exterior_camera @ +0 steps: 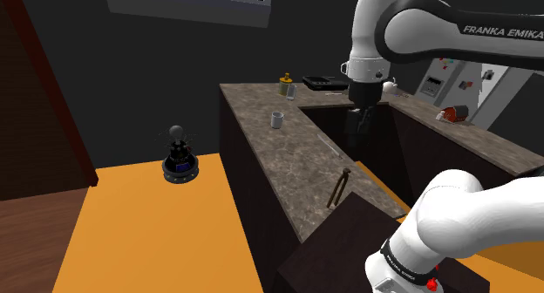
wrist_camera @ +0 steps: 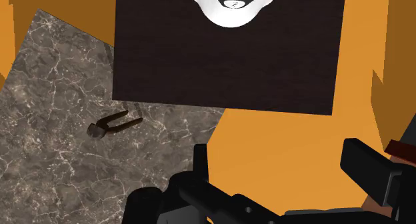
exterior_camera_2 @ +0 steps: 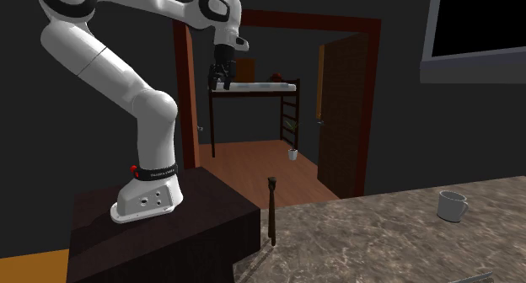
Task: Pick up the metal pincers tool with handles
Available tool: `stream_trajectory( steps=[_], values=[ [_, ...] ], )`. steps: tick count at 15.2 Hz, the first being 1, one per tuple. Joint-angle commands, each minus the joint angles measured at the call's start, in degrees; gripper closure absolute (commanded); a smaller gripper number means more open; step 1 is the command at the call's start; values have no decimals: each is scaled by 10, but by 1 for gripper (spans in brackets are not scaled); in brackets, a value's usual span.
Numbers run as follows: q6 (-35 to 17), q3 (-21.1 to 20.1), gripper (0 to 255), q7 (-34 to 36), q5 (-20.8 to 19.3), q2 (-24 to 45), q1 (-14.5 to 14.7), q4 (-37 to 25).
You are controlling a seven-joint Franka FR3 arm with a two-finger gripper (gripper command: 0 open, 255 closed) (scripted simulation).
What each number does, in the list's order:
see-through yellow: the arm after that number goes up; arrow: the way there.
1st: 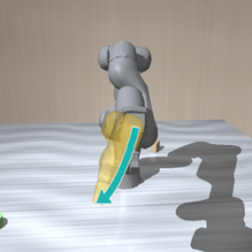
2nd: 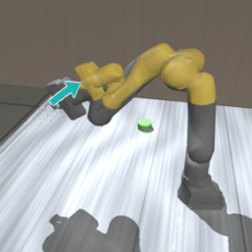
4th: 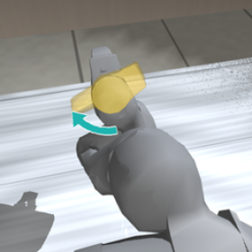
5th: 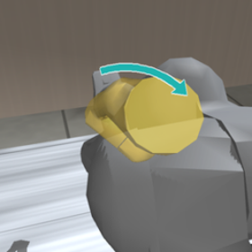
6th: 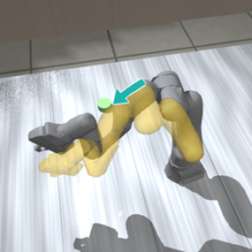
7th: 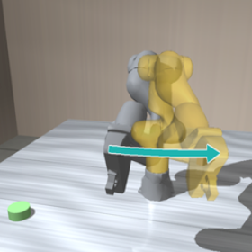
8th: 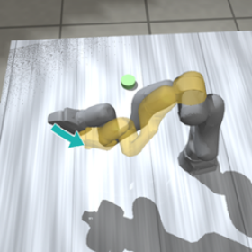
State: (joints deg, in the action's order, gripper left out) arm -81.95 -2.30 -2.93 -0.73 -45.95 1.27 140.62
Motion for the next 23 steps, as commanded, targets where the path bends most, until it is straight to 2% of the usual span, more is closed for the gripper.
stream_trajectory(
  steps=[1, 7, 12, 17, 23],
  values=[
    [0, 0, 0, 0, 0, 0, 0, 0],
    [-114, 52, 0, -30, -43, -6, -34, 92],
    [-221, 101, 0, -55, -81, 18, -68, 150],
    [-340, 155, 0, -80, -117, 75, -102, 187],
    [-496, 224, 0, -116, -144, 188, -131, 200]
  ],
)
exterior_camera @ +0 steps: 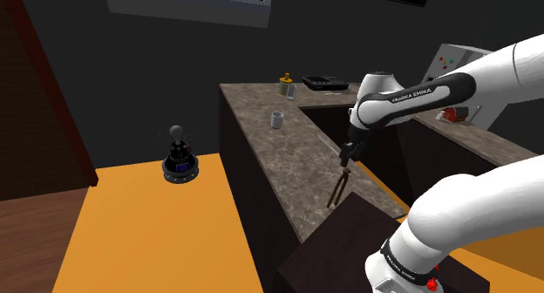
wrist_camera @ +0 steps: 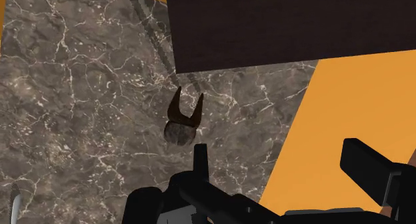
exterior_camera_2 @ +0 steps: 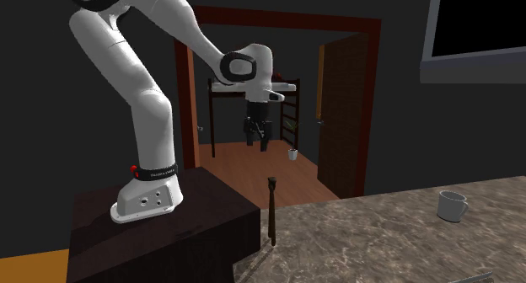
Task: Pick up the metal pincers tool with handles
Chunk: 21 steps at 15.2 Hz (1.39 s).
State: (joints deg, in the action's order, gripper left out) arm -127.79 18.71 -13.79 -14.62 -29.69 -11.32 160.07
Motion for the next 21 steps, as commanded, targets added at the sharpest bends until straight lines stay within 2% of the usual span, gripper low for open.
stream_trajectory(
  steps=[1, 4, 7, 12, 15, 17, 18, 21],
  values=[
    [-64, 26, 0, -15, -6, 48, -7, 4],
    [-142, 64, 0, -45, 6, 122, -8, -6],
    [-216, 102, 0, -94, 50, 203, 4, -24],
    [-262, 109, 0, -119, 84, 248, 15, -21],
    [-299, 111, 0, -149, 126, 289, 25, -20],
    [-299, 111, 0, -149, 126, 289, 25, -20],
    [-298, 110, 255, -147, 124, 287, 24, -20],
    [-298, 110, 255, -147, 124, 287, 24, -20]
  ],
)
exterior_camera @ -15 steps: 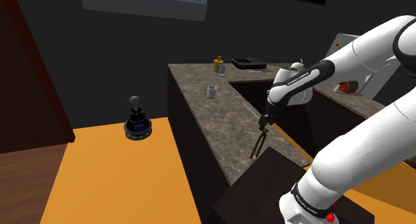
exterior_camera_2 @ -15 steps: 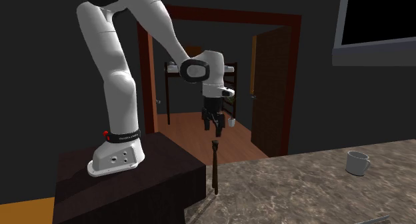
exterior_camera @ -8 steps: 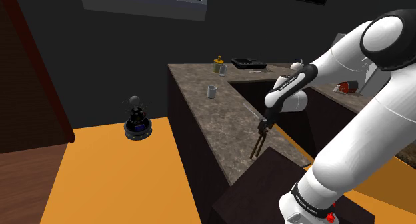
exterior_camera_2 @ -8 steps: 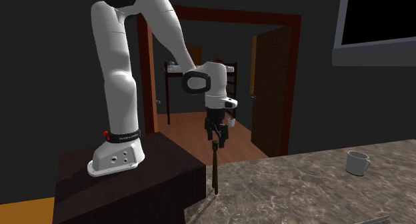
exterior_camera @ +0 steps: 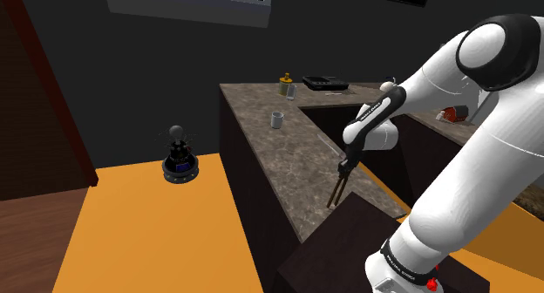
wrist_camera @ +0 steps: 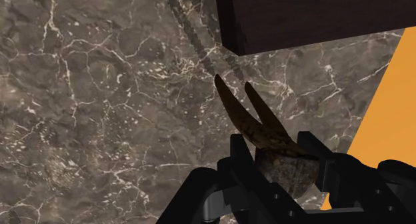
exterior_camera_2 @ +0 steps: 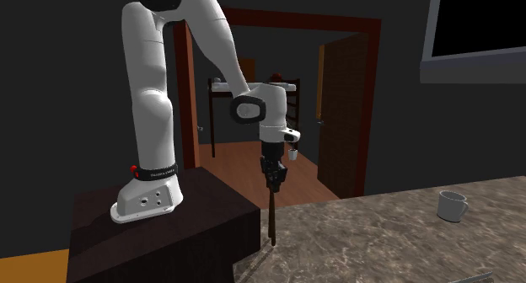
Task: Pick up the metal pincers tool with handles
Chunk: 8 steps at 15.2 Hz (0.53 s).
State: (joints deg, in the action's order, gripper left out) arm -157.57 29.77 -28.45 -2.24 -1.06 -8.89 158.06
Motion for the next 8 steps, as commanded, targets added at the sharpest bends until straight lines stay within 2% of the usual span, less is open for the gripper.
stream_trajectory(
  steps=[1, 6, 8],
  values=[
    [0, 0, 255, 0, 0, 0, 0, 0],
    [-1, 0, 255, -2, 3, 2, 0, 0],
    [20, 1, 255, 16, -23, -21, -4, -1]
  ],
)
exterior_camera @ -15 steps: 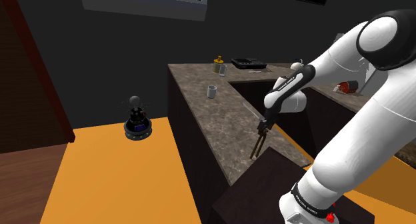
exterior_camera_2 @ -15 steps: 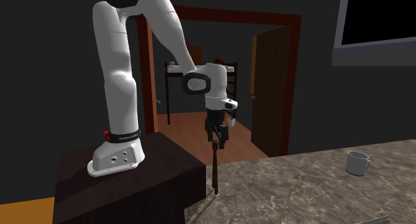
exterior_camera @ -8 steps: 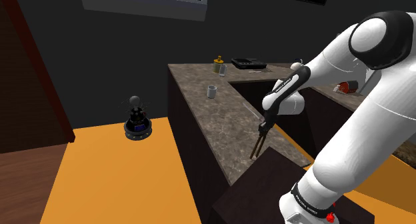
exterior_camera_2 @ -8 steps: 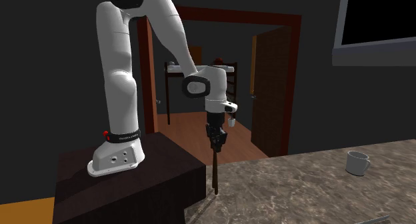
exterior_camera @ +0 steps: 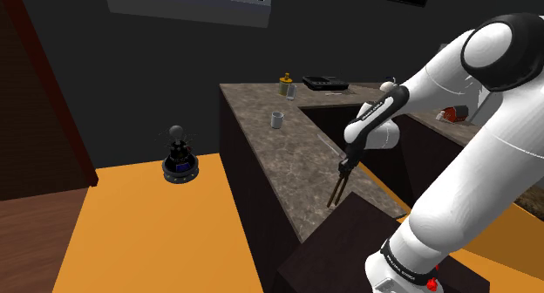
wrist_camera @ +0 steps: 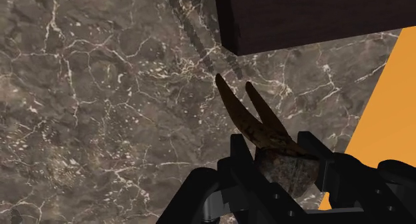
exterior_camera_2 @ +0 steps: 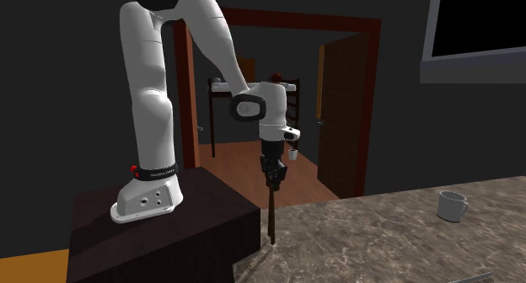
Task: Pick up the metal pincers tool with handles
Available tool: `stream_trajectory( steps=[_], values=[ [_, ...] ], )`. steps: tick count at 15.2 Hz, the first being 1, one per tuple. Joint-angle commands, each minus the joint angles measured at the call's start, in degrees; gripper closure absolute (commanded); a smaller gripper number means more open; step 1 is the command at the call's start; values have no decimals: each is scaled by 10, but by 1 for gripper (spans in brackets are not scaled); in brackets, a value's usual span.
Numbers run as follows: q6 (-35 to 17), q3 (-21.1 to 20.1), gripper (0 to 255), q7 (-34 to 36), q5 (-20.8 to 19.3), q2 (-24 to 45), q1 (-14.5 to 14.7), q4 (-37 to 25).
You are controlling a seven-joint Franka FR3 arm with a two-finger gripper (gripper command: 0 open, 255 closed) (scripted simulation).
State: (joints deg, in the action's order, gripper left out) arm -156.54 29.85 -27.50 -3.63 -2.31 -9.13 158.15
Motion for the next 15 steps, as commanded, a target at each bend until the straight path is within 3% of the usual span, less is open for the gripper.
stream_trajectory(
  steps=[1, 8, 15],
  values=[
    [20, 0, 255, 14, -21, -19, -4, -2],
    [95, -11, 255, 51, -71, -91, -22, -9],
    [149, -22, 255, 64, -88, -137, -31, -20]
  ],
)
